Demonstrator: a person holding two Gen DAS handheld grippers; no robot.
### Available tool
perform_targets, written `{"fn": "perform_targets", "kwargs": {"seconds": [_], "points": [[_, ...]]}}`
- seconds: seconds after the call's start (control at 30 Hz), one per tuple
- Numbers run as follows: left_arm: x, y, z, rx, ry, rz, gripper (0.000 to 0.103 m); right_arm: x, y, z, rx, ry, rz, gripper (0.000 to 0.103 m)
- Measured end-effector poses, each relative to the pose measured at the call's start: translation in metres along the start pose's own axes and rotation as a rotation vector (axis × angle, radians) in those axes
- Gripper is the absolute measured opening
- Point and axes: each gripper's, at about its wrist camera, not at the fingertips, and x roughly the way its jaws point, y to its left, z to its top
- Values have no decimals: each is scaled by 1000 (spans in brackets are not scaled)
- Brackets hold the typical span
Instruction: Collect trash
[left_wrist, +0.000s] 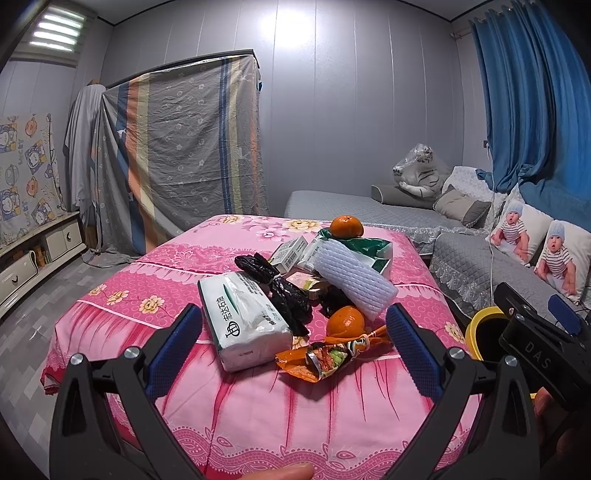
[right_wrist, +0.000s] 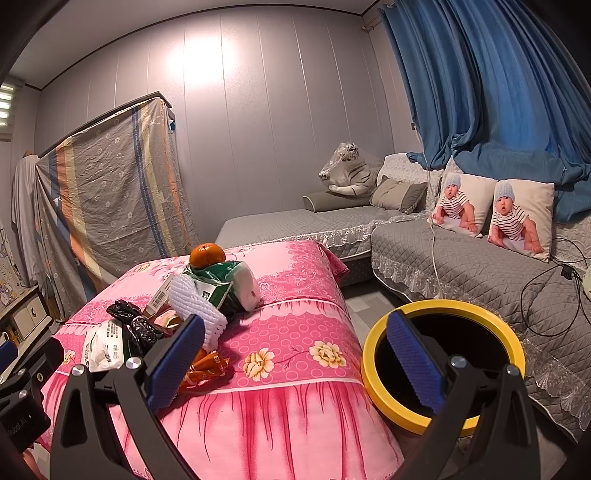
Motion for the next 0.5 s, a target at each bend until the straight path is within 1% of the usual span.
{"fn": "perform_targets", "kwargs": {"seconds": [0.5], "points": [[0, -2, -1, 3, 1, 4, 95, 3, -1, -4, 1, 0, 0, 95]]}}
